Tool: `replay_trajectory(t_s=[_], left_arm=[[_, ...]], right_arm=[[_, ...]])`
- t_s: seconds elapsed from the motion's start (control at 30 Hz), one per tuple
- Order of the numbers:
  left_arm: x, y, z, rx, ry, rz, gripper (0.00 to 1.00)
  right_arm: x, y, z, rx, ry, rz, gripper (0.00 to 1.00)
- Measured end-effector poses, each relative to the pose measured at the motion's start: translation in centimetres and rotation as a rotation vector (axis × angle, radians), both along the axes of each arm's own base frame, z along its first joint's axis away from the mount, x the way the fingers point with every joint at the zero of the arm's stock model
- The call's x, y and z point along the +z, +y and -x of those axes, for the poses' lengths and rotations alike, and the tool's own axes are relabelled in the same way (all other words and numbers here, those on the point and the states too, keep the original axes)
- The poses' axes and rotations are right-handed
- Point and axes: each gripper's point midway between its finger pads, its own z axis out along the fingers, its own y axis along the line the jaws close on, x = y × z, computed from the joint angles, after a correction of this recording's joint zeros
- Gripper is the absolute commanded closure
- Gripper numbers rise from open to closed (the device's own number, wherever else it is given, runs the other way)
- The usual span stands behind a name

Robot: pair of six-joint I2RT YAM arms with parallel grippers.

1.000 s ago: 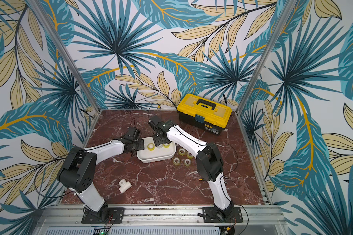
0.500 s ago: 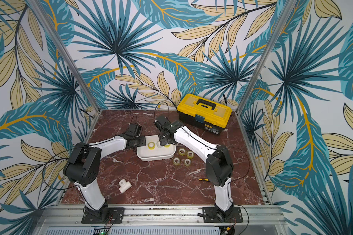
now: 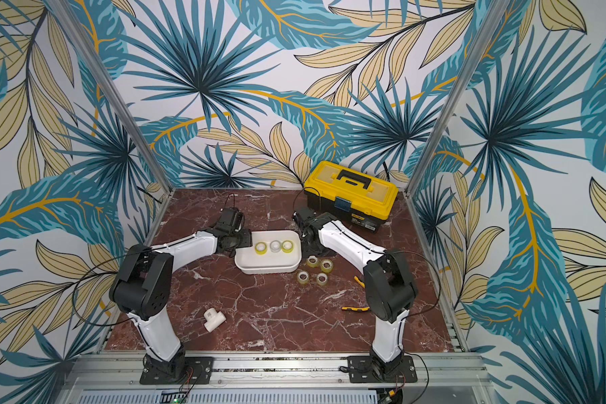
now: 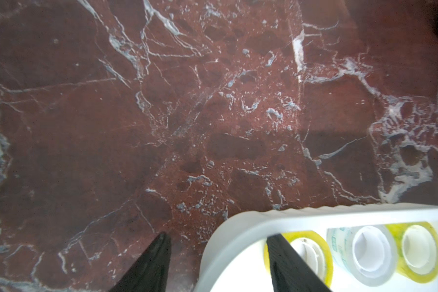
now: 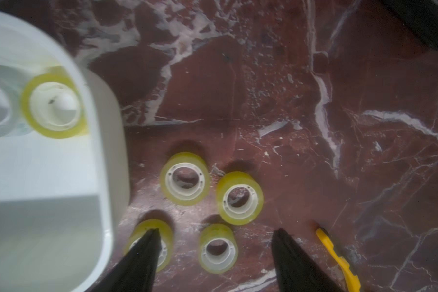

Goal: Put the transparent tape into the storage box
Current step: Adjust the storage box at the center of the board, then pick up the tape at the center of the board.

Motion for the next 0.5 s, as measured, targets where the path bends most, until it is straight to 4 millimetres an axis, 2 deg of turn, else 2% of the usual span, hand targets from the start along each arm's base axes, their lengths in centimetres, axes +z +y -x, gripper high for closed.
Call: replay_trajectory(t_s=[0.1, 0.2, 0.33, 0.5], left_arm=[[1.3, 0.2, 0.9, 0.005, -0.021, 0.017, 0.33], [2.2, 0.6, 2.0, 0.014, -0.037, 0.031, 0.33], [1.9, 1.1, 3.7, 0.025, -0.024, 0.039, 0.33], [1.6, 1.2, 4.8, 0.031, -0.008, 0.047, 0.33]], right_arm=[[-1.4, -1.9, 0.3, -0.062, 0.033, -0.011, 0.32], [-2.8, -2.7, 0.6, -0.102, 0.056, -0.033, 0.35], [-4.1, -3.3, 1.3, -0.139, 0.083, -0.060, 0.36], [-4.6, -3.5, 1.6, -0.163, 0.081, -0.084, 0.38]])
